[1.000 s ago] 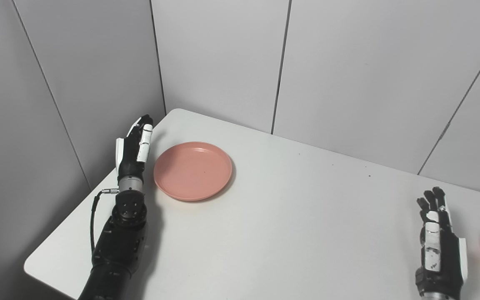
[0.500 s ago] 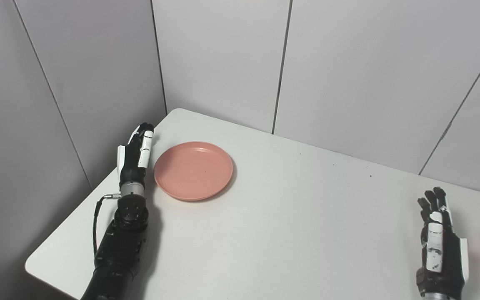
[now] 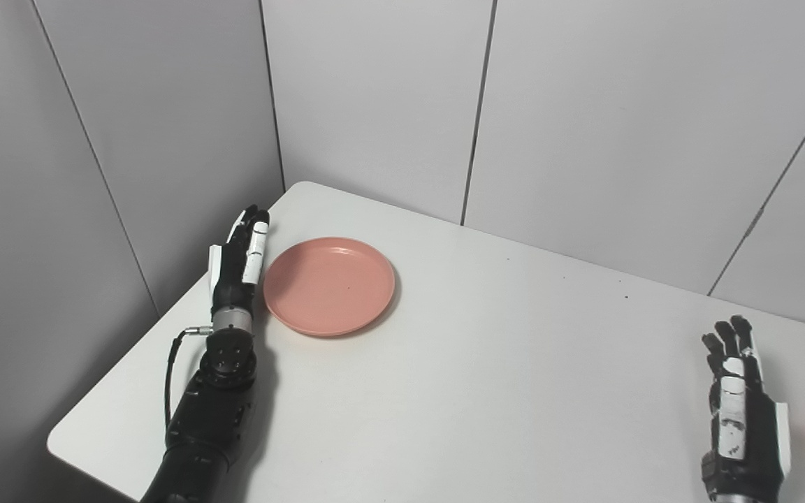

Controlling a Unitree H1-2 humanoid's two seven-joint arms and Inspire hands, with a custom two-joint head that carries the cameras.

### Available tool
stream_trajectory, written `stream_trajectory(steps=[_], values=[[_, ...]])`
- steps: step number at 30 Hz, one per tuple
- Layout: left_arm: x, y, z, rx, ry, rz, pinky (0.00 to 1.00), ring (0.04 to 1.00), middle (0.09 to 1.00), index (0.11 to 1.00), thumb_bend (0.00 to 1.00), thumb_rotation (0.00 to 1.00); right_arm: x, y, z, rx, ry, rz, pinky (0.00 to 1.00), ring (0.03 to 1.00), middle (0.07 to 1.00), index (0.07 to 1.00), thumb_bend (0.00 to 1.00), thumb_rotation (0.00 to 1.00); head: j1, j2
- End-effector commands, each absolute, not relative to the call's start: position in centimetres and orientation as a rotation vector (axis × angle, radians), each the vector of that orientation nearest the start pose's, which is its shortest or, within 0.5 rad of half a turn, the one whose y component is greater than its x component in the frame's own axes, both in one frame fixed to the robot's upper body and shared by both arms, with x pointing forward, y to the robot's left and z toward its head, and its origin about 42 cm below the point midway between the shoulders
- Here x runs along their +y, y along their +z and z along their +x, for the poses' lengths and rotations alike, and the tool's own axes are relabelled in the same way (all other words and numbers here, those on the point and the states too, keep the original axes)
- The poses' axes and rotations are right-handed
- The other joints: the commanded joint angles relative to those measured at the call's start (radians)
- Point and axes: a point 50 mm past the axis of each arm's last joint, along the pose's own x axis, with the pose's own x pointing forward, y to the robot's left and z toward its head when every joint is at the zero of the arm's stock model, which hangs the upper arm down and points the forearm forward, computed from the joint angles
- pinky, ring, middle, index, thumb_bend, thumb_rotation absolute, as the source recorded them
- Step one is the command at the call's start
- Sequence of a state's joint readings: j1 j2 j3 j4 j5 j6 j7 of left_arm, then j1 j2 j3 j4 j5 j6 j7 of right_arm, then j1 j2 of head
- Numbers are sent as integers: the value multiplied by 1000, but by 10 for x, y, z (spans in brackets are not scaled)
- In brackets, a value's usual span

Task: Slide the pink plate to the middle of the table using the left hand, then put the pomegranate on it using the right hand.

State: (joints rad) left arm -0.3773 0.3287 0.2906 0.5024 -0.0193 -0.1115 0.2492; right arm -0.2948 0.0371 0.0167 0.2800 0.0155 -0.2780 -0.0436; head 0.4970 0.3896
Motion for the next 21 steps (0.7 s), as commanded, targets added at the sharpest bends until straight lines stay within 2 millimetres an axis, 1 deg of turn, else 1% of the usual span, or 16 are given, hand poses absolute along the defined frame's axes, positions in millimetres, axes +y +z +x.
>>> stream_trajectory(steps=[1,4,6,11,16,19,21], values=[[389,150,402,-108,462,175,894,914,911,900,611,1000,-174,109,360,-218,51,48,985,927,940,954,499,947,-2,3],[381,150,404,-113,433,187,882,902,900,891,611,1000,-174,110,359,-217,50,51,998,937,947,960,505,945,-2,5],[375,152,404,-116,411,184,872,898,900,893,633,1000,-174,110,359,-220,49,48,984,928,941,953,502,940,-2,6],[366,151,405,-120,373,114,859,887,894,884,687,1000,-173,110,359,-217,49,50,981,929,940,951,498,936,-1,7],[363,152,406,-105,350,75,839,875,889,882,680,1000,-172,111,359,-217,45,49,978,924,936,949,501,929,-2,7],[359,153,407,-99,337,-11,849,877,886,877,678,1000,-172,110,360,-216,47,47,985,924,937,952,489,934,-1,9],[356,153,407,-101,328,-38,845,874,879,874,662,1000,-172,110,360,-214,45,42,982,921,937,950,502,941,-1,9]])
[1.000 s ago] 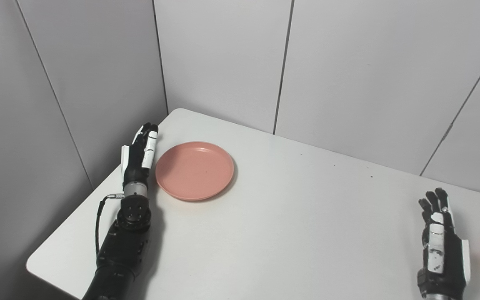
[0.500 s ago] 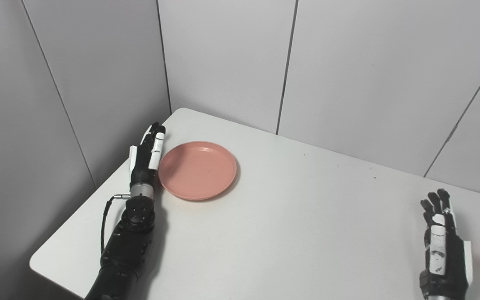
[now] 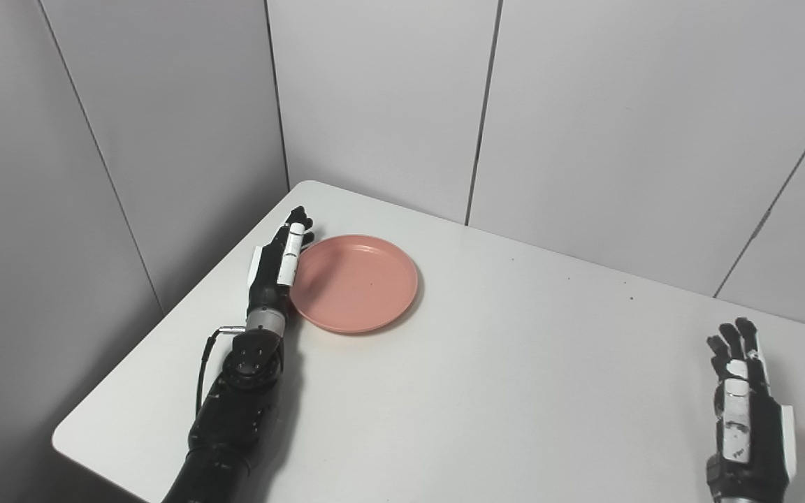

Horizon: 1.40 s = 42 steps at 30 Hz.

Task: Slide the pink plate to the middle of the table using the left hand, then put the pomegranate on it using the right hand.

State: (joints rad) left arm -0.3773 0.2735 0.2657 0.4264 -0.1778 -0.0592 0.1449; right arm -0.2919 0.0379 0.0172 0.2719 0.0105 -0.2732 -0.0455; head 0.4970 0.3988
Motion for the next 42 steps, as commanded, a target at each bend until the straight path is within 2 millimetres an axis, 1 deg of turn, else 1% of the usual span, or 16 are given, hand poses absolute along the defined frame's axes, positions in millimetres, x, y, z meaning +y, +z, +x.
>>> stream_trajectory(steps=[1,9,17,20,27,32,34,35,39,42], values=[[355,154,408,-101,324,-45,846,875,880,874,656,1000,-172,110,360,-214,43,41,980,919,934,946,501,937,-1,0],[344,154,407,-82,295,-93,856,882,884,874,626,1000,-171,111,360,-217,43,48,981,923,935,949,484,924,-4,4],[332,157,409,-67,257,-142,859,879,879,868,622,1000,-170,111,361,-210,39,46,983,921,934,948,502,916,-5,5],[325,159,410,-69,231,-139,858,876,874,867,626,1000,-170,111,361,-219,42,51,978,919,931,944,508,906,-5,9],[310,161,410,-83,186,-91,864,884,881,878,626,1000,-171,113,359,-221,42,47,981,922,934,947,500,922,-13,22],[296,164,413,-74,146,-89,878,895,891,880,606,1000,-170,113,359,-216,31,45,969,912,925,938,522,897,-42,36],[292,164,414,-72,137,-89,868,887,884,873,606,1000,-170,111,359,-223,34,40,967,915,927,943,516,902,-58,42],[291,164,414,-70,133,-96,871,888,886,872,610,1000,-169,111,360,-224,33,39,962,911,925,941,525,896,-74,51],[284,166,413,-69,125,-125,873,883,882,865,615,1000,-166,111,360,-225,18,38,941,894,907,924,544,875,-101,64],[279,167,412,-61,120,-136,884,881,880,868,611,1000,-164,110,359,-220,18,42,941,894,907,925,544,887,-113,64]])
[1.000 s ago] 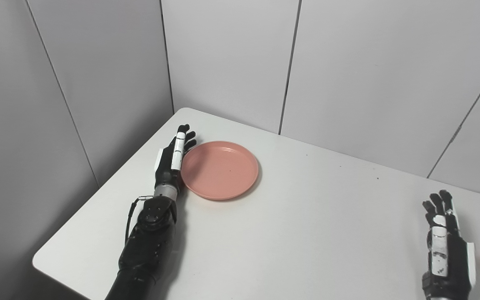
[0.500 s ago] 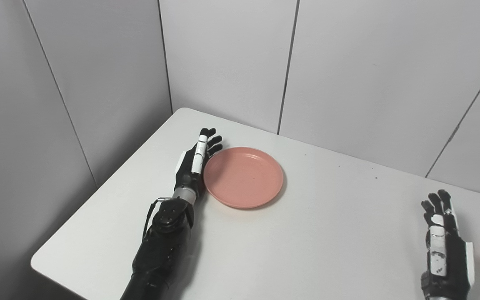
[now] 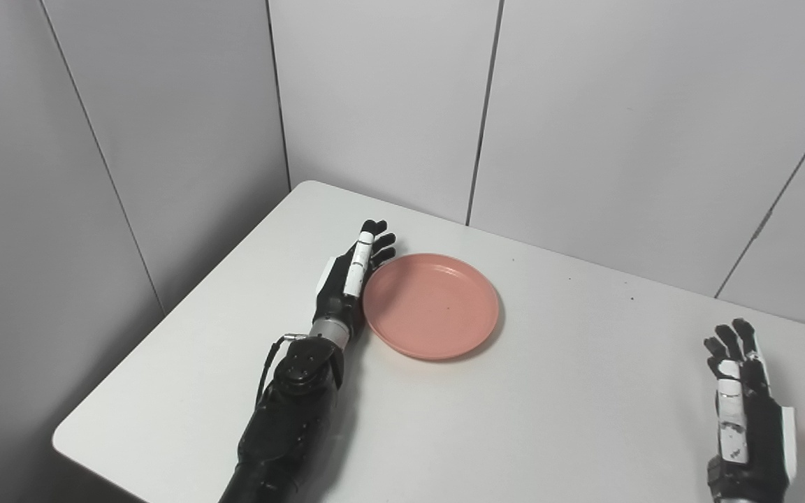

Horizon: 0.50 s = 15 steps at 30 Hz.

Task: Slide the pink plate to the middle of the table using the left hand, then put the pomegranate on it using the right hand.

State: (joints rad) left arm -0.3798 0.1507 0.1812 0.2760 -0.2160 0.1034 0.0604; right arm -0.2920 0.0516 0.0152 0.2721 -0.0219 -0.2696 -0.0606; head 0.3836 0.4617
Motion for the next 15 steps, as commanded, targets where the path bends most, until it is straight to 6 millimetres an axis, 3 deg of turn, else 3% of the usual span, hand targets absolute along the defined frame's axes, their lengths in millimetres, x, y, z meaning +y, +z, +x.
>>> stream_trajectory(steps=[1,7,15], values=[[278,167,411,-57,117,-137,885,879,880,868,608,1000,-163,110,359,-218,19,41,944,895,908,925,544,886,-9,6],[276,168,406,-29,88,-95,893,889,882,880,613,1000,-158,111,358,-222,6,32,922,883,898,912,566,865,-45,18],[274,172,401,-34,47,-78,877,890,887,879,619,1000,-147,114,356,-226,0,30,899,878,889,902,529,861,-160,52]])
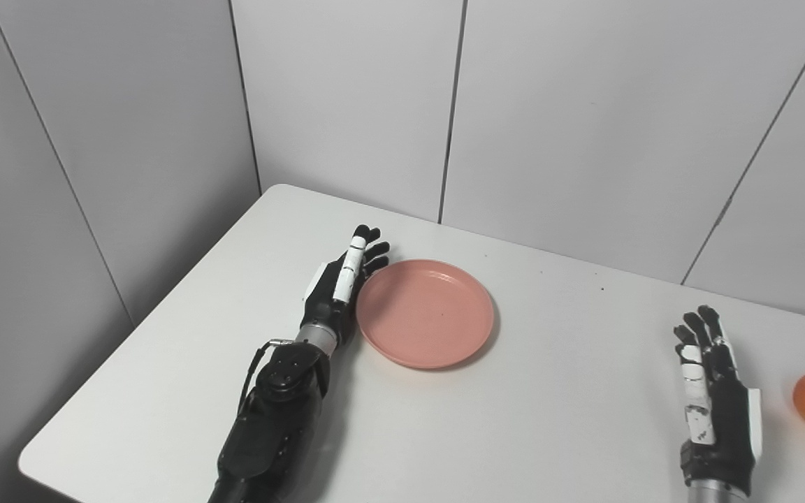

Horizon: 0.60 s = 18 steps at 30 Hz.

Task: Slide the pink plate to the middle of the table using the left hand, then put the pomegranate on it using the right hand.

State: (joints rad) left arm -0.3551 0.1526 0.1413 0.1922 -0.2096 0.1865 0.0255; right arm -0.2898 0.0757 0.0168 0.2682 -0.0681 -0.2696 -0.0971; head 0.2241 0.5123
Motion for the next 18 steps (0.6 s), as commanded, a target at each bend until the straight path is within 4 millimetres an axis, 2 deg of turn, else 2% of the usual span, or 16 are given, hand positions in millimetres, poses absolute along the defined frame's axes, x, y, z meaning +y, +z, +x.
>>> stream_trajectory(steps=[1,6,13,18], values=[[273,173,401,-33,39,-78,878,893,891,881,616,1000,-146,115,356,-226,1,25,895,879,889,900,532,865,-10,6],[271,176,399,-29,3,-70,881,899,897,886,617,1000,-139,119,354,-214,5,17,901,896,900,907,525,891,-48,22],[268,180,396,-24,-46,-40,878,897,897,882,635,1000,-130,123,355,-205,10,19,906,897,901,906,505,869,-97,40],[257,181,394,-12,-88,-8,893,908,903,888,629,1000,-128,125,355,-200,4,15,916,895,899,904,526,873,-95,44]])
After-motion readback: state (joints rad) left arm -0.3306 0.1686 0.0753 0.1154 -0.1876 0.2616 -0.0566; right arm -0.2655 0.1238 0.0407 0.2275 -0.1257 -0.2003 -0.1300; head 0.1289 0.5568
